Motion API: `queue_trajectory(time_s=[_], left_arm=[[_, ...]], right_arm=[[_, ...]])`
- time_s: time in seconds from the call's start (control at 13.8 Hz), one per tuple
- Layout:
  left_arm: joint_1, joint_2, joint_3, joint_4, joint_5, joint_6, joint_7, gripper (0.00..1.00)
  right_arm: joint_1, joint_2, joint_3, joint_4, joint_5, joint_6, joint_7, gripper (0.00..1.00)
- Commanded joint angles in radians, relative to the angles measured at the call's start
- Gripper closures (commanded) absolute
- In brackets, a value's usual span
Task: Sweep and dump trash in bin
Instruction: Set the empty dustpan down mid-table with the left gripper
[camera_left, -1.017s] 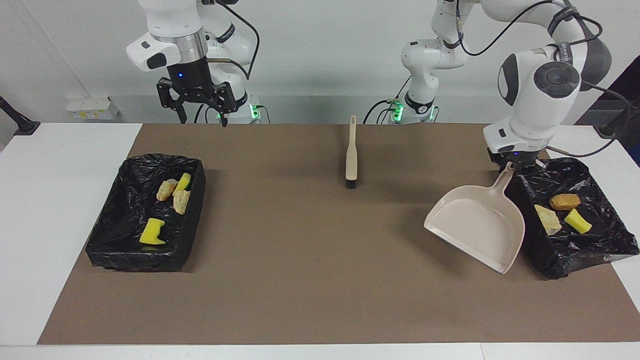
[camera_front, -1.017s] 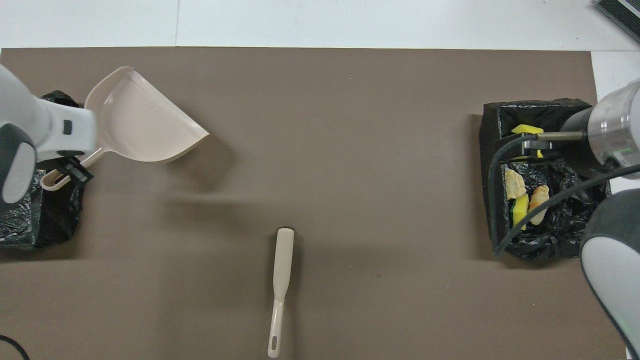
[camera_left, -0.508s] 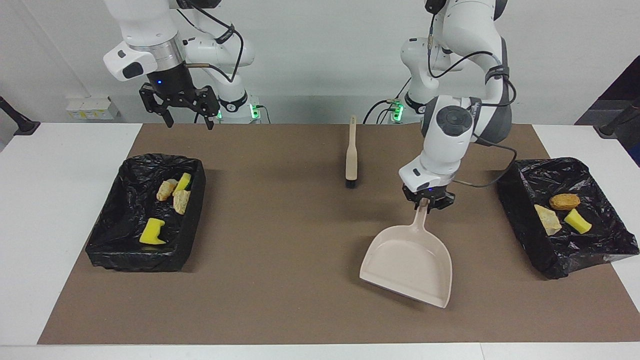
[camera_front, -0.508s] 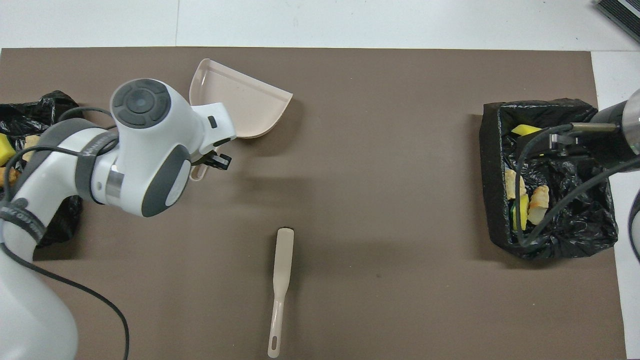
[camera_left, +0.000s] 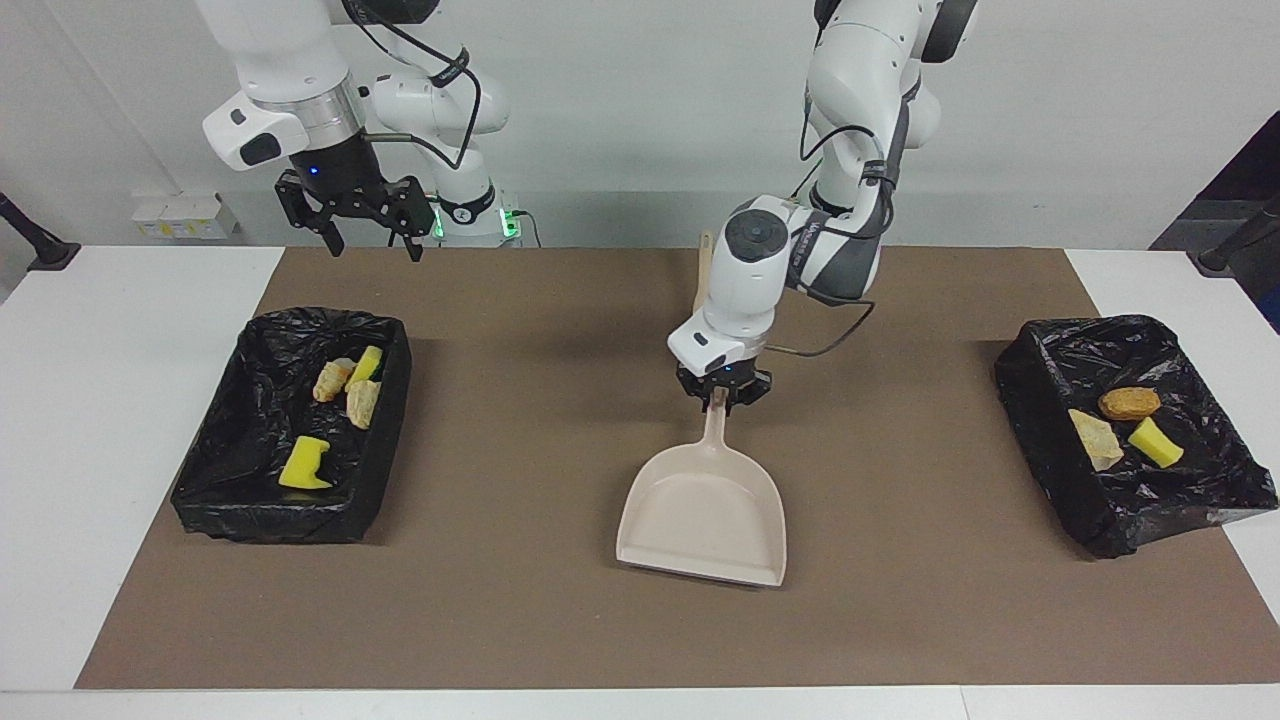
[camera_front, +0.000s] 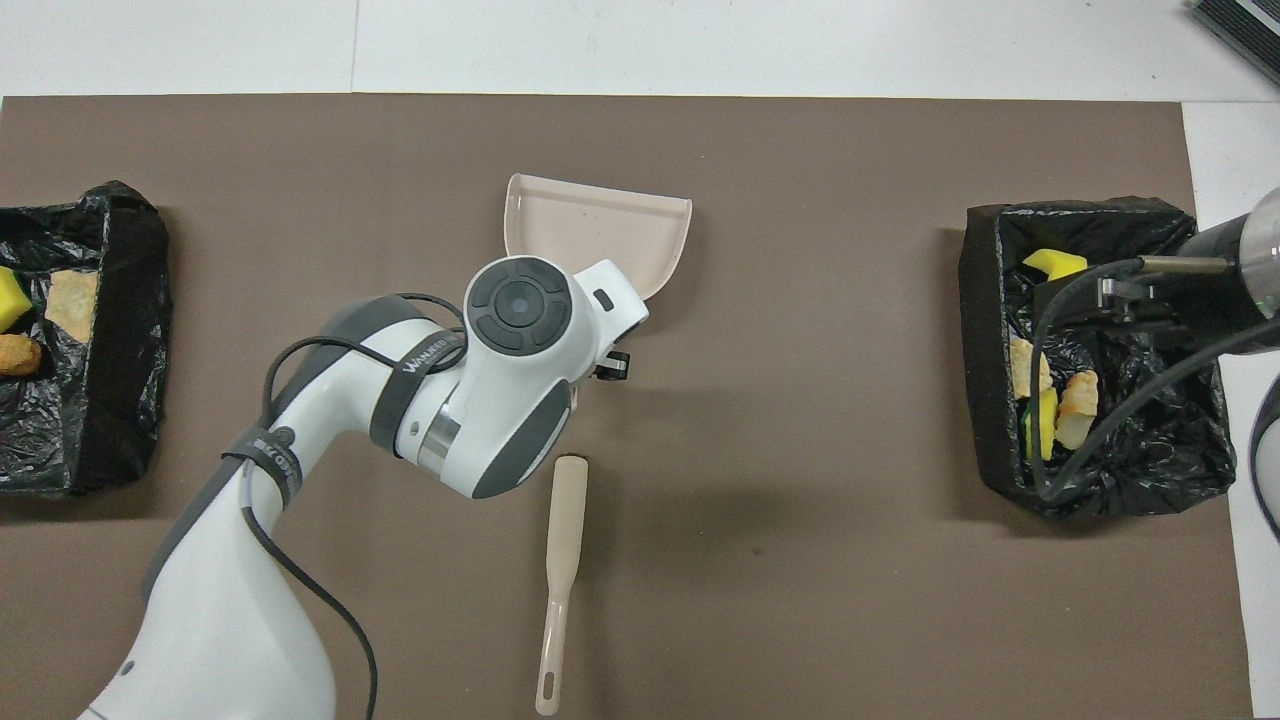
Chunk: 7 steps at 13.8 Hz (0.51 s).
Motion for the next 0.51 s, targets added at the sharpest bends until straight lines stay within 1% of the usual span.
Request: queue_trajectory(time_s=[0.0, 0.07, 0.22, 0.36, 0.44], left_arm=[[0.002, -0.006, 0.022, 0.001, -0.019, -0.005, -0.038, 0.61], [0.008, -0.021, 0.03, 0.003, -0.018, -0.04, -0.039, 0.01], [0.058, -0.063, 0.041, 0.019, -0.012, -0.065, -0.027, 0.0], [0.119, -0.069, 0.045, 0.052, -0.004, -0.062, -0.025, 0.0], [0.164, -0.07, 0.064, 0.056, 0.014, -0.051, -0.013, 0.0]], right_arm=[[-0.014, -0.057, 0.007, -0.082, 0.006, 0.042, -0.009, 0.0], [-0.014, -0.057, 0.007, -0.082, 0.006, 0.042, -0.011, 0.0], [-0.014, -0.057, 0.007, -0.082, 0.006, 0.042, 0.003, 0.0], [-0.014, -0.049, 0.007, -0.071, 0.003, 0.043, 0.04, 0.0], [-0.014, -0.046, 0.007, -0.068, 0.002, 0.043, 0.046, 0.0]])
